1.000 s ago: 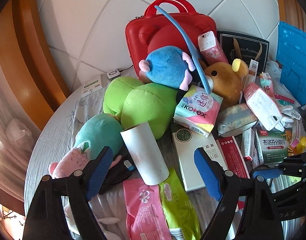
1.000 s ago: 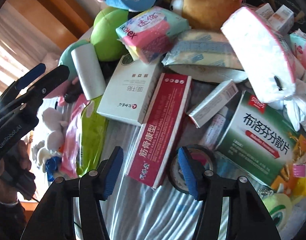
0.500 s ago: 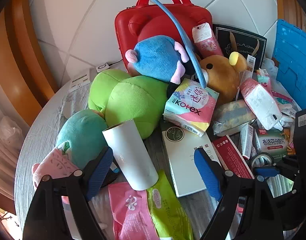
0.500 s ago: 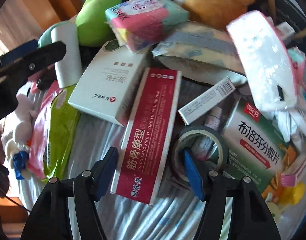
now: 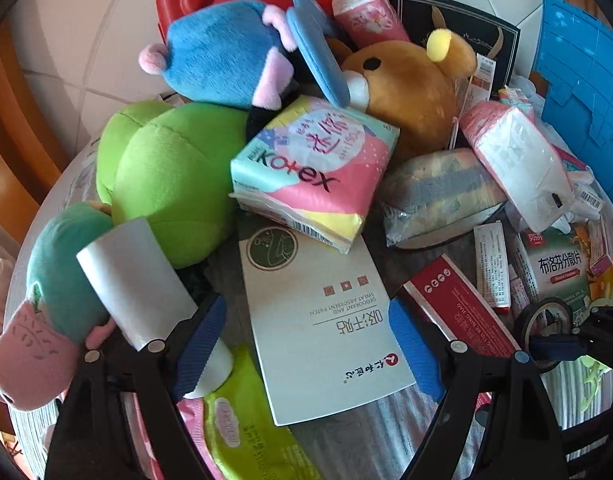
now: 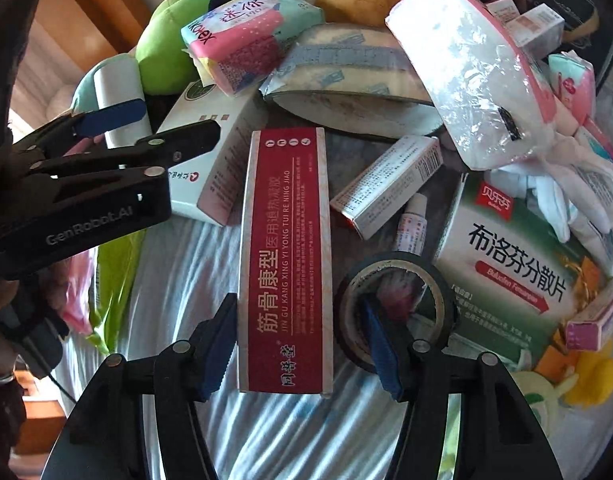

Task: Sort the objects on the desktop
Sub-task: 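Lower the left tool to the white patch box while the right tool reaches the red box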

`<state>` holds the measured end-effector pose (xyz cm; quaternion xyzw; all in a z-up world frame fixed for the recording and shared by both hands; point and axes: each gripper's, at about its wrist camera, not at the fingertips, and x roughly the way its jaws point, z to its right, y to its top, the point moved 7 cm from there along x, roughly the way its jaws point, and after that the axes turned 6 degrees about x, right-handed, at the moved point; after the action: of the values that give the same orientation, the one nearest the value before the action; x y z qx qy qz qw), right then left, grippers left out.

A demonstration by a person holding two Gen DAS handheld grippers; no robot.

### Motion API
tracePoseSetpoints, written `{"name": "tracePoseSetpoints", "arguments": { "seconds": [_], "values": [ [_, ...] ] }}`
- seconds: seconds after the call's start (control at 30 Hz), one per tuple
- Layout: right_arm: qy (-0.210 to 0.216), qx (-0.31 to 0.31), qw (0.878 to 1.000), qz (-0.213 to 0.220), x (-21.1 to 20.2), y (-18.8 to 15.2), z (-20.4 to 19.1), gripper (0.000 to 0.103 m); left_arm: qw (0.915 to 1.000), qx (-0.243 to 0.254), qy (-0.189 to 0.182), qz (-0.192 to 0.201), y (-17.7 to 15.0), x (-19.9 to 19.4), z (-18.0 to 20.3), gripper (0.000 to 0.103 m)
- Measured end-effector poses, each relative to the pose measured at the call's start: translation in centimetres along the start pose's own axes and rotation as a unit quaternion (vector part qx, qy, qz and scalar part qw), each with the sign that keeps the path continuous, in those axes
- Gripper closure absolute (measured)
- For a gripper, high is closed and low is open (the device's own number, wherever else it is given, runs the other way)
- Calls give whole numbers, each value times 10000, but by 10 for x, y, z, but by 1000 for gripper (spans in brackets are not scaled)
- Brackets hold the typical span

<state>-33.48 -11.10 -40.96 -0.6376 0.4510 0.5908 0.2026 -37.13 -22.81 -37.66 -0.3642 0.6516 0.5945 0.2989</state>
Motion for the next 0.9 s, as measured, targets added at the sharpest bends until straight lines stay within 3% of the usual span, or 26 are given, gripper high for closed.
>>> {"name": "tracePoseSetpoints", "arguments": {
  "seconds": [0.17, 0.33, 0.5, 0.6, 0.67, 0.73, 0.77, 0.9],
  "values": [
    [-137, -48, 9999, -4, 4, -2, -7, 41, 9996, -279, -78, 19, 5, 9, -11, 12],
    [-147, -2, 9999, -15, 4, -3, -11, 40, 9996, 41, 78, -280, 6, 29, -1, 11],
    [-124, 68, 9999, -39, 4, -4, -14, 40, 9992, 237, 261, -184, 5, 32, 0, 11],
    [-265, -68, 9996, 13, 8, -2, -23, 32, 9983, 407, 399, -100, 4, 34, 2, 16],
    [-454, -266, 9985, 134, 11, -5, -31, 26, 9989, 418, 189, -76, 0, 30, 6, 21],
    [-691, -685, 9950, 231, 13, -10, -39, 29, 9993, 369, -8, -84, -9, 24, 8, 24],
    [-644, -716, 9950, 267, 11, -11, -40, 39, 9992, 398, -33, -75, -14, 19, 9, 24],
    [-274, -370, 9987, 235, -4, -12, -30, 45, 9995, 248, -193, -20, -34, -1, 6, 25]
  ]
}}
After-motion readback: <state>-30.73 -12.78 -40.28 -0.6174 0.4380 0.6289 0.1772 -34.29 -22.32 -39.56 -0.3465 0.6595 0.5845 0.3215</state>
